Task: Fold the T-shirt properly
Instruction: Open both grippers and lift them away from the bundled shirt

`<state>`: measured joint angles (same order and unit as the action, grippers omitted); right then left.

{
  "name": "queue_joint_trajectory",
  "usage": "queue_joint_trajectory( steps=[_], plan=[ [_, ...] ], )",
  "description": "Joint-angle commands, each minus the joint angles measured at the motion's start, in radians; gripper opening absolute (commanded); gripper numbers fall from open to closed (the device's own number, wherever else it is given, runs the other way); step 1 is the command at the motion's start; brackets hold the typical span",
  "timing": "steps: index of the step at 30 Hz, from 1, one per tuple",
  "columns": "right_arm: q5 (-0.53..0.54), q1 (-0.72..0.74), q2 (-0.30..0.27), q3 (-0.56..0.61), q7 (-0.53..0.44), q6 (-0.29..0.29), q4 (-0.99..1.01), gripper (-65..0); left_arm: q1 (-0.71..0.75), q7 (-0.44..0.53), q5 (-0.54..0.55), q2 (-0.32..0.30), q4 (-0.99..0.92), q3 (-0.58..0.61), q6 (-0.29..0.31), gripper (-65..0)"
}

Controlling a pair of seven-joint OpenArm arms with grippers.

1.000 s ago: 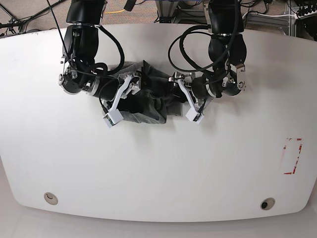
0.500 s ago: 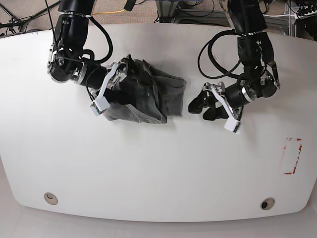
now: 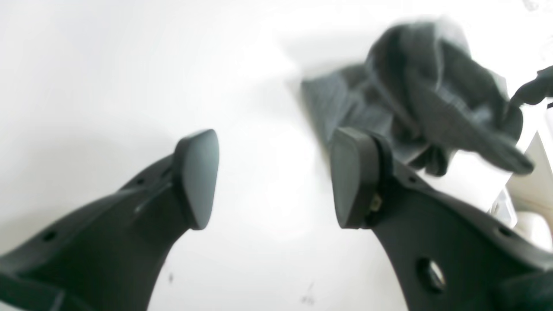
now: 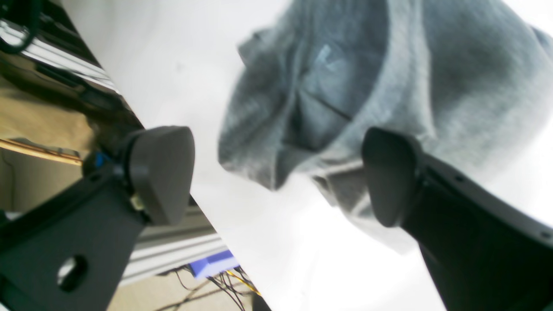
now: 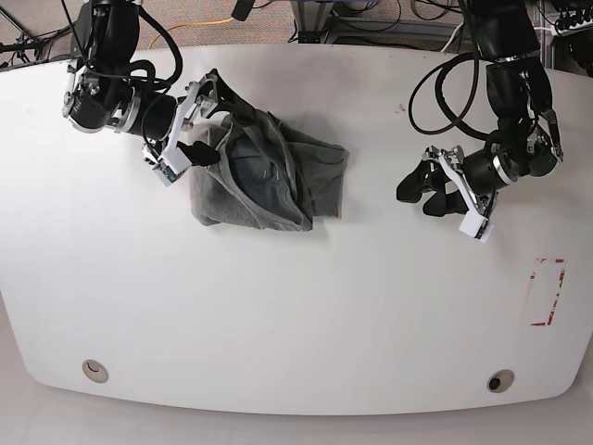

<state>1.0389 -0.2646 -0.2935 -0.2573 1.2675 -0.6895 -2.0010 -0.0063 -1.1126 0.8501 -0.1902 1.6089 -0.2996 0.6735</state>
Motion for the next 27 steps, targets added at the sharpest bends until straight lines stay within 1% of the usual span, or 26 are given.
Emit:
queue_joint_trajectory(
  steps=[1, 5, 7, 9, 11, 14, 19, 23, 27],
  plan=[
    [0.021, 0.014, -0.029, 0.0, -0.024, -0.009, -0.033, -8.1, -0.007, 0.024, 0.03, -0.01, 0.017, -0.002, 0.007, -27.2],
    [0.019, 0.032, -0.074, 0.002, -0.033, -0.009, -0.036, -8.1, 0.001, 0.027, 0.025, -0.01, 0.018, -0.002, 0.001, -27.2],
    [0.011, 0.044, -0.094, 0.005, -0.051, -0.009, -0.036, -8.1, 0.001, 0.027, -0.001, -0.01, 0.023, -0.002, 0.001, -27.2],
    [-0.026, 0.061, -0.12, 0.039, -0.07, -0.009, -0.031, -8.1, -0.001, 0.027, -0.044, -0.005, 0.024, -0.002, 0.001, -27.2],
    [-0.093, 0.107, -0.14, 0.072, -0.087, -0.009, -0.028, -8.1, -0.002, 0.027, -0.088, -0.004, 0.024, -0.002, 0.001, -27.2],
    [-0.179, 0.147, -0.137, 0.08, -0.09, -0.009, 0.016, -8.1, -0.013, 0.027, -0.128, -0.002, 0.026, -0.002, 0.001, -27.2],
    [-0.296, 0.196, -0.135, 0.082, -0.101, -0.009, 0.052, -8.1, -0.022, 0.027, -0.139, -0.002, 0.024, 0.0, -0.001, -27.2],
    [-0.397, 0.213, -0.12, 0.086, -0.196, -0.009, 0.049, -8.1, -0.019, 0.035, -0.168, -0.002, 0.034, 0.0, -0.007, -27.2],
    [-0.509, 0.215, -0.114, 0.091, -0.314, -0.009, 0.052, -8.1, -0.005, 0.098, -0.239, -0.001, 0.087, 0.004, -0.064, -27.2]
  ],
)
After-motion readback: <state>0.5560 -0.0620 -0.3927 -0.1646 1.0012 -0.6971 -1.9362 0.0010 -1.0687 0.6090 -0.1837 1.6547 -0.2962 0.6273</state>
